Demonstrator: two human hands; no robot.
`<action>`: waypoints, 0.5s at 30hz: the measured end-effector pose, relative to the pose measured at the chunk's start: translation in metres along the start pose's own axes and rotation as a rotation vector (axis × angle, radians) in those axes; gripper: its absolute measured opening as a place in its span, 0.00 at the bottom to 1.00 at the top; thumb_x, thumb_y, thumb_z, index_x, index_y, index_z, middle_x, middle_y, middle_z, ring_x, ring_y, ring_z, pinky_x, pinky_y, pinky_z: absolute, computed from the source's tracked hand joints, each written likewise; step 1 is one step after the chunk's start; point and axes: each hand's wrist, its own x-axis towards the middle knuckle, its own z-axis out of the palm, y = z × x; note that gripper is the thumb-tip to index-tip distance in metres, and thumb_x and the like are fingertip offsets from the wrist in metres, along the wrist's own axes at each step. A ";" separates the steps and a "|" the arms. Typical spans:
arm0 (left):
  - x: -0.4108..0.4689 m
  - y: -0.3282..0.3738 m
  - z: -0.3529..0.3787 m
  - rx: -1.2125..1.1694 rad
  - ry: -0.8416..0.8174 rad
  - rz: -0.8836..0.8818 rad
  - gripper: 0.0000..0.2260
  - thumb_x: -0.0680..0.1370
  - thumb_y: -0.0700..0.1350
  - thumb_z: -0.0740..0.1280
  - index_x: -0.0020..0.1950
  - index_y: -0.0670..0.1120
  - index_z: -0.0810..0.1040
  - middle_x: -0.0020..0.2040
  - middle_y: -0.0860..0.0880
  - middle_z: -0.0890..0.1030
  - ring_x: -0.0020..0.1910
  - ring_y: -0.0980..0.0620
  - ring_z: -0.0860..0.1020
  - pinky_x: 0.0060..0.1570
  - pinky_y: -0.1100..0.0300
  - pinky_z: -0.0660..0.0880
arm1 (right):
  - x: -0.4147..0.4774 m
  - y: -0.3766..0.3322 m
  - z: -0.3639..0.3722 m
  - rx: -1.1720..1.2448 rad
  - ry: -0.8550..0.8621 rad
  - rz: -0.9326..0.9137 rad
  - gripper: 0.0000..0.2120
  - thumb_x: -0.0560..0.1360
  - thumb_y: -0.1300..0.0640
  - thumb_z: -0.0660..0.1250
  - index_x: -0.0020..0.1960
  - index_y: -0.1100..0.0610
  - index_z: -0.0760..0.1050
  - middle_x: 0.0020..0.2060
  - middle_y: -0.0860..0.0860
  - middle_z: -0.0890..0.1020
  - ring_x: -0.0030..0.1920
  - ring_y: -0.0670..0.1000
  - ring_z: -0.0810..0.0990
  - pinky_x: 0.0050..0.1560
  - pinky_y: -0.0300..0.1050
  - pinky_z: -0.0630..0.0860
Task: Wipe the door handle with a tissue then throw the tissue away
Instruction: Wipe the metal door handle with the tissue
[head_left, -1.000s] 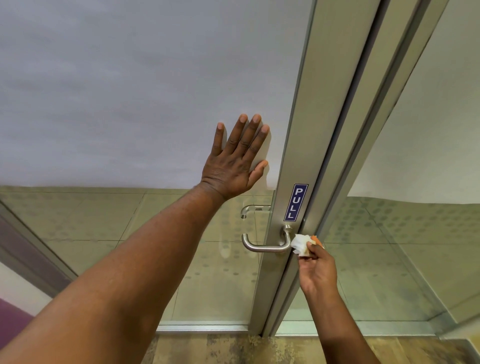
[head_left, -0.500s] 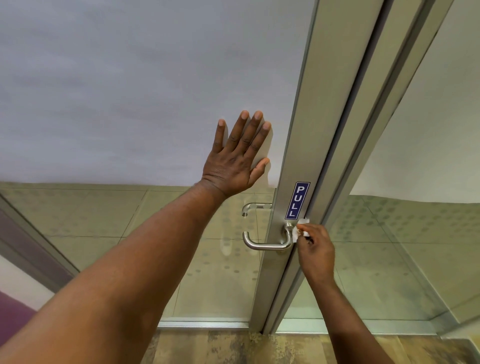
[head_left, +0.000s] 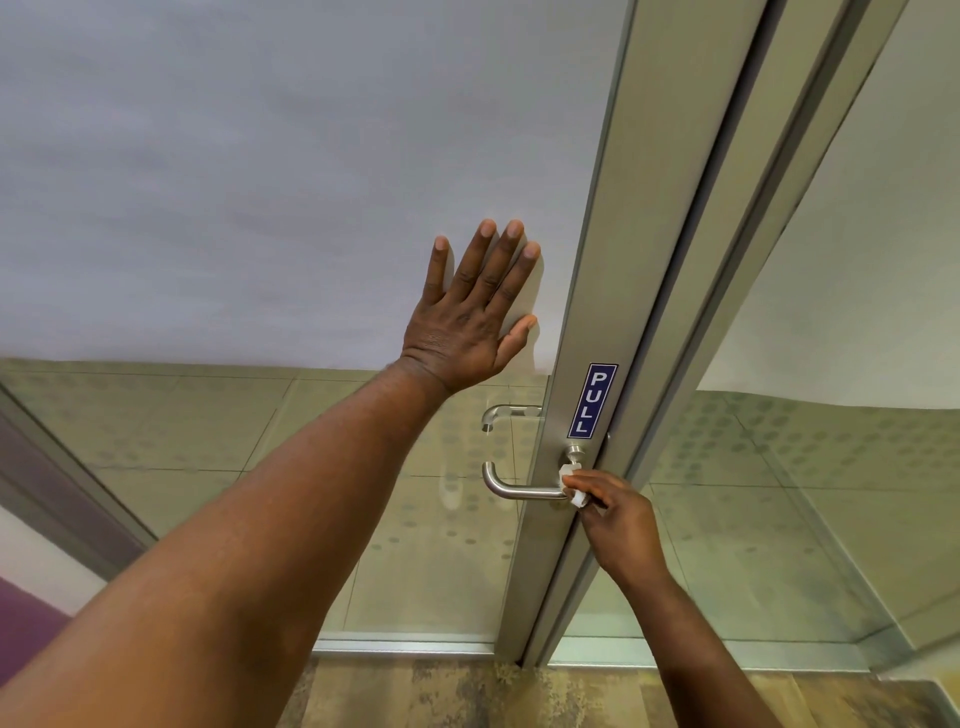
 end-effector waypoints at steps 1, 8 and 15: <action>0.000 0.000 0.000 0.002 -0.002 0.002 0.35 0.85 0.62 0.51 0.84 0.47 0.39 0.85 0.45 0.44 0.83 0.46 0.35 0.78 0.40 0.35 | 0.000 -0.003 0.000 -0.031 -0.010 -0.026 0.19 0.71 0.73 0.72 0.54 0.52 0.87 0.52 0.38 0.84 0.57 0.39 0.81 0.63 0.34 0.74; 0.000 0.000 -0.001 0.008 -0.002 -0.013 0.35 0.85 0.62 0.52 0.84 0.46 0.42 0.84 0.43 0.48 0.82 0.47 0.29 0.78 0.40 0.35 | -0.008 -0.025 0.013 -0.201 -0.078 -0.187 0.16 0.71 0.71 0.73 0.53 0.54 0.87 0.52 0.45 0.86 0.55 0.41 0.78 0.61 0.21 0.63; 0.001 0.001 -0.001 0.030 0.010 -0.022 0.35 0.84 0.61 0.54 0.85 0.44 0.47 0.83 0.43 0.51 0.83 0.46 0.32 0.79 0.42 0.32 | -0.006 -0.046 0.037 -0.267 -0.147 -0.287 0.16 0.70 0.73 0.71 0.49 0.56 0.87 0.52 0.48 0.87 0.54 0.51 0.83 0.55 0.41 0.78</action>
